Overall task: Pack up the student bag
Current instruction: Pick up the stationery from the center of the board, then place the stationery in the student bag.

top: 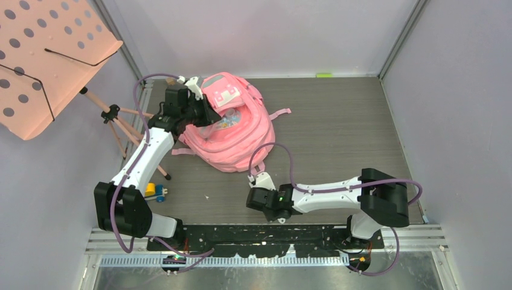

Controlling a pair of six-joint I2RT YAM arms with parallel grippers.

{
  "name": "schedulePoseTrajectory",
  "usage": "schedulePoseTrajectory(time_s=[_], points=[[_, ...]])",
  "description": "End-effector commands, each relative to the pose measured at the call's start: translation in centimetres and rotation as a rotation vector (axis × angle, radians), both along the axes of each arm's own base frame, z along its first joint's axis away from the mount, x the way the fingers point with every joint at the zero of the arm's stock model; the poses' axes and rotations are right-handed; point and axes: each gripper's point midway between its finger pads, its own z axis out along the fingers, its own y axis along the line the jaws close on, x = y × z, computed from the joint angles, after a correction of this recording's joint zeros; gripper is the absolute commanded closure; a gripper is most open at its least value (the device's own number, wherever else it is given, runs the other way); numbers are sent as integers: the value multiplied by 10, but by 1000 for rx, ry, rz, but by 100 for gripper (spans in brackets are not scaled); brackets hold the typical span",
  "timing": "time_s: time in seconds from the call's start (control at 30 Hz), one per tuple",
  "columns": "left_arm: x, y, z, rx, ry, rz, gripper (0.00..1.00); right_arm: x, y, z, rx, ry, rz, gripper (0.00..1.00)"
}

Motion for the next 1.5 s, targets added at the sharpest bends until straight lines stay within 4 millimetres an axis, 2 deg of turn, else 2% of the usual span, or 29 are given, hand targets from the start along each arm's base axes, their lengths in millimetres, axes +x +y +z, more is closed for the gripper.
schedulePoseTrajectory(time_s=[0.0,0.13,0.5,0.6,0.73,0.83,0.87,0.9,0.93,0.97,1.0,1.1,1.23,1.33,1.37,1.47], points=[[2,-5,17,-34,-40,-16,100,12,-12,35,-14,-72,-26,100],[2,-5,18,-34,-43,-17,100,21,-13,72,46,-138,-52,100],[2,-4,19,-30,-48,-13,100,59,-25,190,331,-350,-209,100],[1,-4,20,-32,-49,-14,100,67,-28,215,381,-412,-215,100],[1,-5,20,-35,-48,-17,100,88,-25,246,413,-528,-236,100],[1,-5,19,-37,-46,-18,100,105,-14,267,441,-591,-248,100],[1,-6,19,-37,-46,-19,100,112,-11,265,414,-604,-233,100],[1,-5,20,-38,-47,-19,100,120,-7,273,424,-625,-229,100],[1,-6,20,-39,-45,-20,100,124,0,268,408,-618,-213,100],[1,-6,20,-42,-46,-21,100,133,3,274,417,-635,-213,100],[1,-7,20,-45,-44,-23,100,137,14,272,426,-626,-195,100],[0,-7,20,-49,-43,-25,100,162,29,266,423,-614,-180,100],[0,-7,20,-49,-43,-24,100,182,59,256,471,-552,-132,100],[0,-8,18,-51,-39,-26,100,184,81,255,512,-511,-82,100],[0,-8,18,-53,-37,-27,100,183,90,246,508,-480,-56,100],[0,-9,19,-56,-37,-30,100,180,102,240,514,-429,-24,100]])
